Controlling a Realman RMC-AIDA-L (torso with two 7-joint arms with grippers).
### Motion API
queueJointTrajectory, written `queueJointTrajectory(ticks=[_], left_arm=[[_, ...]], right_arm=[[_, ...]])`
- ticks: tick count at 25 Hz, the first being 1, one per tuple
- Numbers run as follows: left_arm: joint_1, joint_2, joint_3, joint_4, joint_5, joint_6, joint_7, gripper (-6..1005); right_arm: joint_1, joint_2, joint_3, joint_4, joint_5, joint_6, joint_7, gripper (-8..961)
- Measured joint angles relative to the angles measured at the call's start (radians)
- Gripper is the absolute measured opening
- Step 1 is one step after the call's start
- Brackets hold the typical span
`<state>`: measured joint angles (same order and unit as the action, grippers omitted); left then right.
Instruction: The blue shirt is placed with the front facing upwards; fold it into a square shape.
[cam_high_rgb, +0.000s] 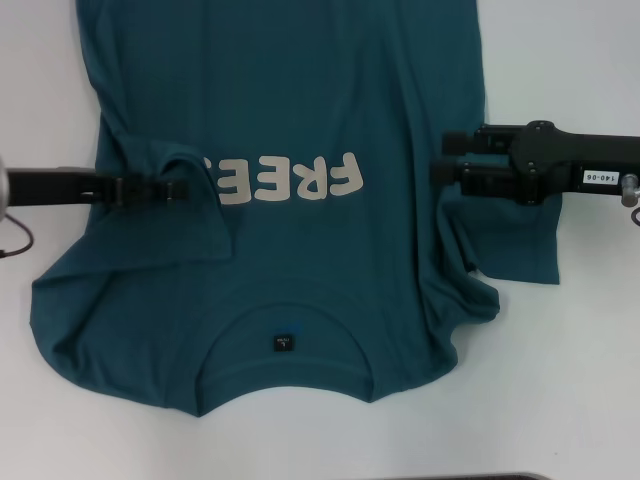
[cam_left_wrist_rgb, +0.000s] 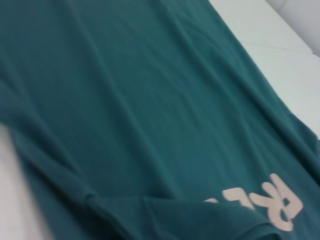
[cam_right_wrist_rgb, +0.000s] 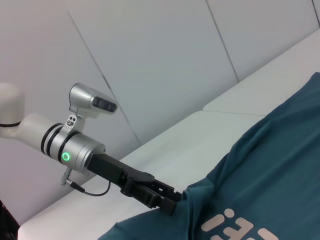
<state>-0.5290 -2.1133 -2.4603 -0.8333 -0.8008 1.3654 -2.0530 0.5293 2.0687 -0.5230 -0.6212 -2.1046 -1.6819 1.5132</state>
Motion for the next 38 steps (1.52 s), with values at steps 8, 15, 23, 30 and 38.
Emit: queueJointTrajectory(ticks=[8, 15, 23, 30, 38], left_arm=[[-0.053, -0.034, 0.007, -0.028, -0.021, 0.047, 0.007, 887], [-0.100, -0.047, 0.035, -0.015, -0.030, 0.040, 0.015, 887], [-0.052, -0.043, 0.025, -0.078, -0.048, 0.053, 0.009, 887], [0.002, -0.020, 0.021, -0.107, -0.049, 0.034, -0.036, 888], [0.006, -0.005, 0.022, -0.045, -0.039, -0.016, -0.111, 887]], right_arm=[[-0.005, 0.000, 0.000, 0.000, 0.000, -0.001, -0.004, 545], [-0.011, 0.003, 0.000, 0.003, 0.000, 0.005, -0.005, 544], [-0.013, 0.005, 0.000, 0.002, 0.000, 0.006, -0.005, 542], [-0.008, 0.005, 0.001, 0.001, 0.000, 0.008, -0.005, 541], [-0.004, 0.005, 0.002, 0.003, 0.000, 0.010, -0.006, 539]])
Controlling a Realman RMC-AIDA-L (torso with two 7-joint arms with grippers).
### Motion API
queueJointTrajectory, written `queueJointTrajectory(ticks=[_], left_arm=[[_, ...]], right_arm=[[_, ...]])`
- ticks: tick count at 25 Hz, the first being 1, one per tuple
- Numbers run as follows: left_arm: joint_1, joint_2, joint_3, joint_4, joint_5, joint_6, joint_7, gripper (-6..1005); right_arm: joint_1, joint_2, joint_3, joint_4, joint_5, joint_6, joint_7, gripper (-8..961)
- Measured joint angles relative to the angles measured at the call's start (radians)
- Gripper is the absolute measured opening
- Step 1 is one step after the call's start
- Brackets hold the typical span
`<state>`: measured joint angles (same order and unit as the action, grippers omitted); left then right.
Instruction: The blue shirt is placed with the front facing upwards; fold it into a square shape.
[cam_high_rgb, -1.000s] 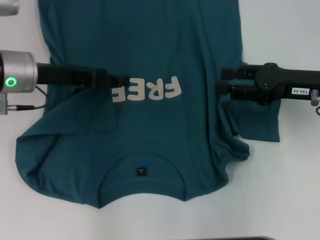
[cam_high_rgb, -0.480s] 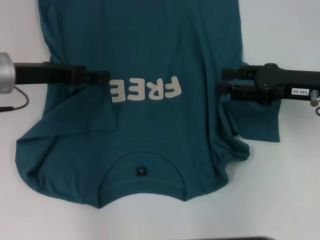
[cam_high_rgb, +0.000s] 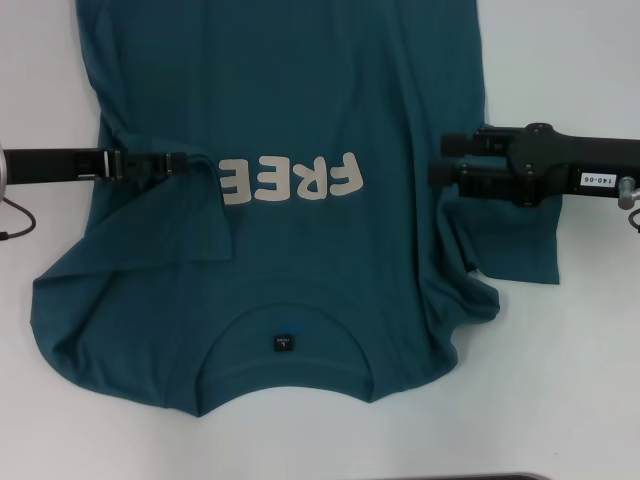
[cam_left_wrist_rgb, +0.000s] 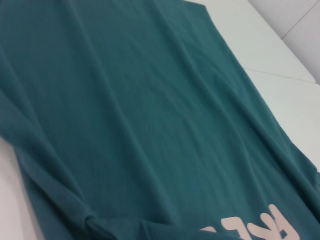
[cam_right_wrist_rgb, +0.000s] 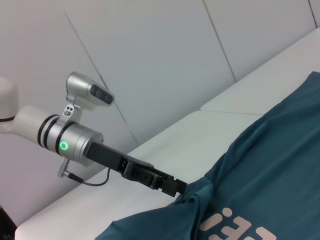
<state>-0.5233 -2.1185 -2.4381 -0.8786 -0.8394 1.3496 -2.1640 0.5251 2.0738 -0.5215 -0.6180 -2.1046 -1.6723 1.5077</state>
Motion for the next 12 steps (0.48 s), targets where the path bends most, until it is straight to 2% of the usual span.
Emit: queueJointTrajectory(ticks=[12], left_arm=[[-0.004, 0.013, 0.010, 0.047, 0.006, -0.050, -0.022, 886]], right_arm=[[0.003, 0.000, 0.000, -0.003, 0.000, 0.000, 0.004, 537]])
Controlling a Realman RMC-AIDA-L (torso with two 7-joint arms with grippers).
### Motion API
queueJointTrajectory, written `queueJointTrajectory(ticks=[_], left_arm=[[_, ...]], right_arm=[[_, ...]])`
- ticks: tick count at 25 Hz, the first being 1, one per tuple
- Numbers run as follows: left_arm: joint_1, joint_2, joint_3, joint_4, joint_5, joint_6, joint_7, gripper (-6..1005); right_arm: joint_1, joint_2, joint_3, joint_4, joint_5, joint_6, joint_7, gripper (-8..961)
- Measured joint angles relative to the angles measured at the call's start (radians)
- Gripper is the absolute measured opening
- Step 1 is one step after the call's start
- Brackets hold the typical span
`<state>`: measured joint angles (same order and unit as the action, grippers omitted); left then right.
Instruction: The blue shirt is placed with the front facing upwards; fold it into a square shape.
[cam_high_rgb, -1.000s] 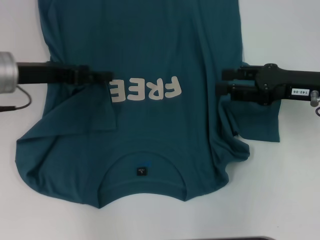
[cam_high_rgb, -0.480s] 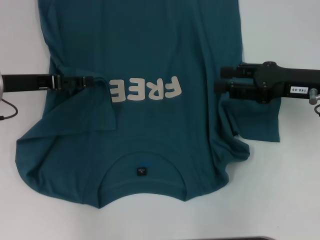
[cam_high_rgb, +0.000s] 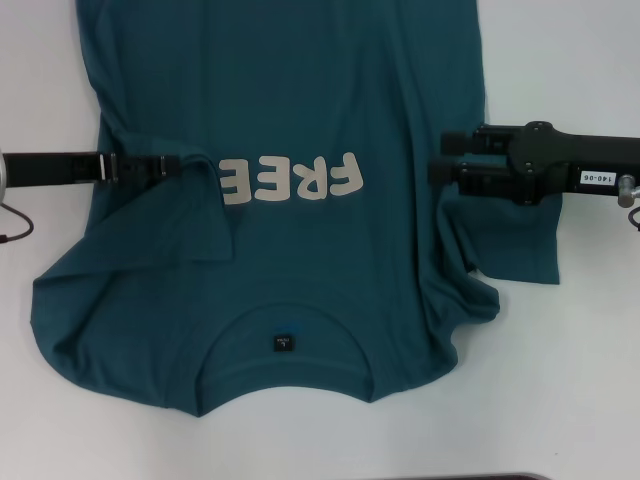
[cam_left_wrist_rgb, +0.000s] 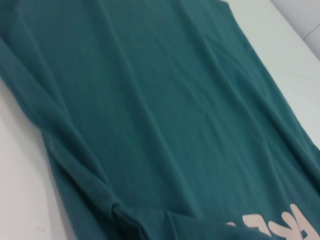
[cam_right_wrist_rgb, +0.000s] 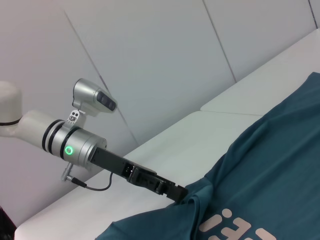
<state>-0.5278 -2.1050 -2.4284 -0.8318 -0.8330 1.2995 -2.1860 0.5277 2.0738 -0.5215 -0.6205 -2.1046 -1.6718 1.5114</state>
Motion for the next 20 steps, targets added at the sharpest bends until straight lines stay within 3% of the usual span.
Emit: queueJointTrajectory(ticks=[20], left_arm=[[-0.027, -0.002, 0.011, 0.023, 0.022, -0.007, -0.010, 883]], right_arm=[[-0.003, 0.000, 0.000, -0.001, 0.000, 0.000, -0.002, 533]])
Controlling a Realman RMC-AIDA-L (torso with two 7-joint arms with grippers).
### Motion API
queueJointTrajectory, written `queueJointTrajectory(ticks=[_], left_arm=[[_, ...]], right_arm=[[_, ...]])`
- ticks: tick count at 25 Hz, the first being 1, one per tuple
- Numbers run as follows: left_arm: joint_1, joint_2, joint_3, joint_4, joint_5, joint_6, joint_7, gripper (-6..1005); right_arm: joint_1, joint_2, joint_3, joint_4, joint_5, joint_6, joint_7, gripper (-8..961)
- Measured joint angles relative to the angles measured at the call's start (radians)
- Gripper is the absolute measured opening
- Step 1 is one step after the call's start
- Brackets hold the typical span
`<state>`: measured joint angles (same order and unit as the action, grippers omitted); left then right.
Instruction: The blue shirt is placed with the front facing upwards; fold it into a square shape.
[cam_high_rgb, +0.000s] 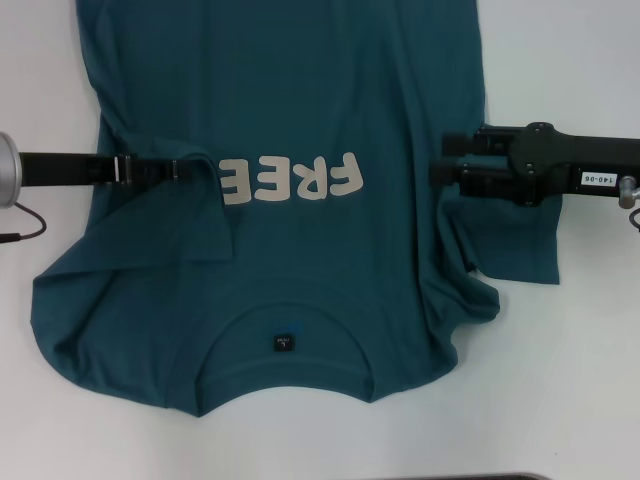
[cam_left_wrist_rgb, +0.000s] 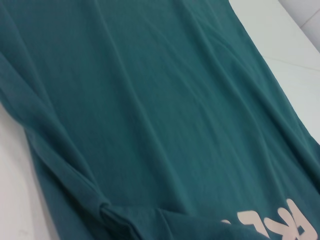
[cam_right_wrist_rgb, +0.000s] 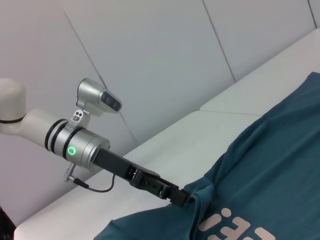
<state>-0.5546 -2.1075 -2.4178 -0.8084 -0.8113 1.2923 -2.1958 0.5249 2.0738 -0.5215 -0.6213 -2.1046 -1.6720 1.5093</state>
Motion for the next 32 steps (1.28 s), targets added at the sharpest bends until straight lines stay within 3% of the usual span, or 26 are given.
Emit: queueJointTrajectory(ticks=[3, 14, 19, 30, 32], left_arm=[[-0.001, 0.000, -0.002, 0.000, 0.000, -0.020, -0.011, 871], [-0.001, 0.008, 0.004, 0.000, 0.007, -0.045, -0.028, 458], [-0.003, 0.008, 0.004, 0.000, 0.036, -0.034, -0.035, 221], [-0.019, 0.015, -0.003, 0.024, 0.040, -0.047, -0.046, 359], [-0.022, 0.015, 0.000, 0.029, 0.040, -0.048, -0.046, 589]], right_arm=[[-0.001, 0.000, 0.000, 0.000, 0.000, 0.000, 0.000, 532], [0.001, 0.000, 0.003, 0.000, 0.000, 0.000, 0.004, 530], [0.002, 0.000, 0.003, 0.000, 0.002, 0.000, 0.006, 529], [0.004, 0.000, 0.003, 0.000, 0.009, 0.000, 0.006, 527], [0.004, 0.000, 0.003, 0.000, 0.009, 0.000, 0.006, 527]])
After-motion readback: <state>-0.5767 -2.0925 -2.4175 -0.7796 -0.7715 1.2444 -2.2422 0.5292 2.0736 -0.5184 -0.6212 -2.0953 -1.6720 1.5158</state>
